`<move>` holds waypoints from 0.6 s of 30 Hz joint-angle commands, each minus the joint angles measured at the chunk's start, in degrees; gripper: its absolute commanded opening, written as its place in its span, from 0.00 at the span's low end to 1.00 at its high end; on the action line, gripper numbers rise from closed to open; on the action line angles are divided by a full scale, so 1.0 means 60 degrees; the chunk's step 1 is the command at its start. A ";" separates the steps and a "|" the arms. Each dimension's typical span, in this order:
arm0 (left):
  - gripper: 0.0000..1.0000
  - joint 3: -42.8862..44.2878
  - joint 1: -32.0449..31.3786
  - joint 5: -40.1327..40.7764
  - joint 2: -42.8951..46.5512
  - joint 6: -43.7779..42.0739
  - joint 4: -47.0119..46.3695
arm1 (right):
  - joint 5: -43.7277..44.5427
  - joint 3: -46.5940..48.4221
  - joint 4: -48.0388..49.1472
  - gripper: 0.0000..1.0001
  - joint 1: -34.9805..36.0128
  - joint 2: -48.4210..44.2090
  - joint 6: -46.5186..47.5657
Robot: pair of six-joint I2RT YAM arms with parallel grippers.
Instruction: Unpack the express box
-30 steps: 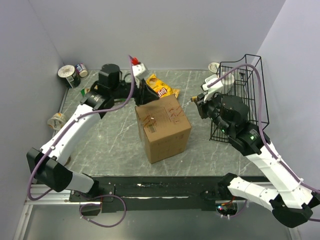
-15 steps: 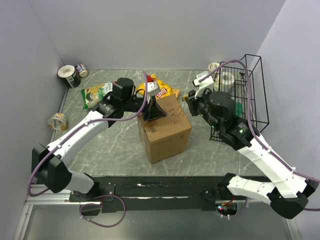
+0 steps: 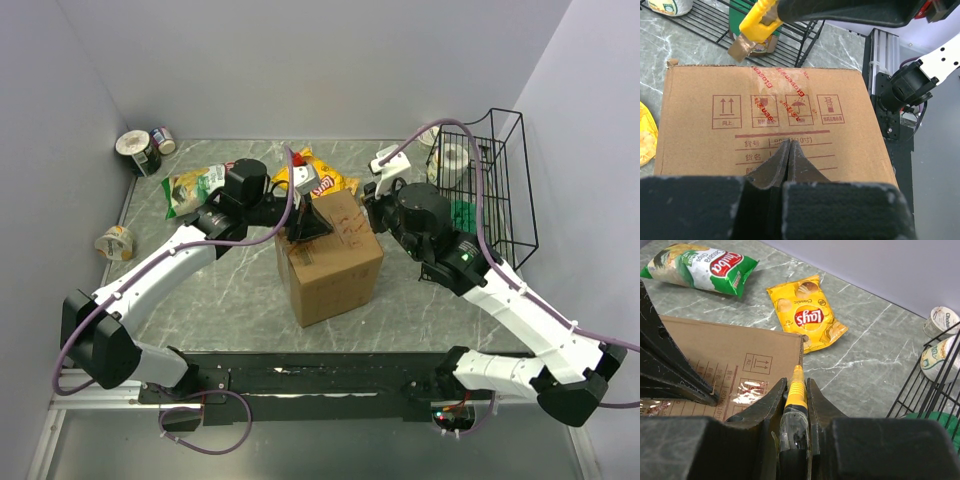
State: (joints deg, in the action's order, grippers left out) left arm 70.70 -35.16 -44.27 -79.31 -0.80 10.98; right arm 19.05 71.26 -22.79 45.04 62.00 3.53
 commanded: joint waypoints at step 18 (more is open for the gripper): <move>0.01 -0.0254 -0.0088 0.0157 0.0049 0.0074 0.0059 | 0.0370 0.0237 0.0076 0.00 0.0082 -0.0006 -0.0105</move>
State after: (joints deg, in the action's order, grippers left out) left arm 70.35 -35.29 -44.10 -79.31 -0.69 10.15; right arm 19.22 71.26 -23.68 45.12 62.15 2.85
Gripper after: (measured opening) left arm 0.019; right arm 0.243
